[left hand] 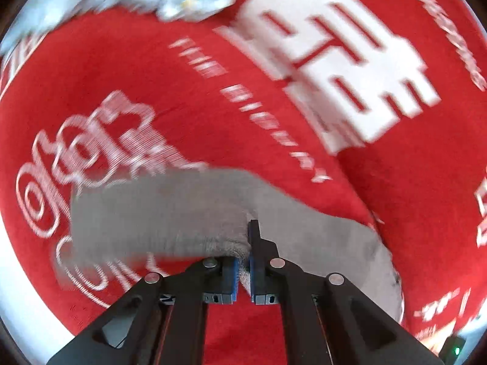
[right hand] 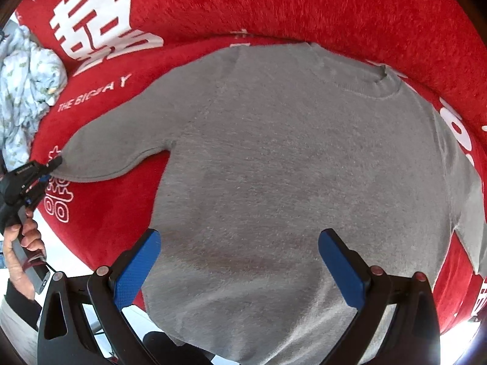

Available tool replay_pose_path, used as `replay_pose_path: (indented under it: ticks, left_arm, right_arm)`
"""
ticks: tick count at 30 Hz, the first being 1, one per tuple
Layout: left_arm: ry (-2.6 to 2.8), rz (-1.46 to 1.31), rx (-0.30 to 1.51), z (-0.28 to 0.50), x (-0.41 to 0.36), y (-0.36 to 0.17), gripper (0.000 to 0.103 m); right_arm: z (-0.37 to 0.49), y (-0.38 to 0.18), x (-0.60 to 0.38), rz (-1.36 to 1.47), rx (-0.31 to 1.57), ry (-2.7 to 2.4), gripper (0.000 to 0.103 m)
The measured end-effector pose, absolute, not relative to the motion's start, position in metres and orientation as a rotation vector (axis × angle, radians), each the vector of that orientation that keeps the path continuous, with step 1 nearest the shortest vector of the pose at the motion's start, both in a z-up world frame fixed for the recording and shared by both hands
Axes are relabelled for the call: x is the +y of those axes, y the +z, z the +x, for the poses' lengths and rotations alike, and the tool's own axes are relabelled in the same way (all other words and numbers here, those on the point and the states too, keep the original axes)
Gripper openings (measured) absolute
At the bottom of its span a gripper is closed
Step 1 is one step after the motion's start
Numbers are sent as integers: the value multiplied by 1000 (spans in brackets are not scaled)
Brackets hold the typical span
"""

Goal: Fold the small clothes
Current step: 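Grasp the sleeve cuff nearest the left tool with the left gripper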

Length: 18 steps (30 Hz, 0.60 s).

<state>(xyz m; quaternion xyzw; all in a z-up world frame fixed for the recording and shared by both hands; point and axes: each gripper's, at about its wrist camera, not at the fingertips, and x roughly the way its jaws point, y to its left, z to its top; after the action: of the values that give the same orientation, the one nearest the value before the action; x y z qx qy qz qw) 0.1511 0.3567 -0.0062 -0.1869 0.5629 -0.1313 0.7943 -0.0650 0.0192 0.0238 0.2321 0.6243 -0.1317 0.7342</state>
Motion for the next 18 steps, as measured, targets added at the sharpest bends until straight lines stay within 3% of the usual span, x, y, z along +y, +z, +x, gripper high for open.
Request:
replay_pose_path:
  ticks: [5,10,13,18]
  left_arm:
    - [-510,-266,1130,137,273,47,6]
    - [-764,-102,1071,96,138,83,6]
    - [-861,-7,1082,64,59,77,6]
    - [-952,219,1147,4,-62,23,6]
  right_arm:
    - [-92,30,-3,585,1325,-335,103]
    - [-127,39,-50,658,1260,-396,103]
    - [-153,42,-86,709,1229,-446,103]
    - [-200,25,-144,805,1209,-544,103]
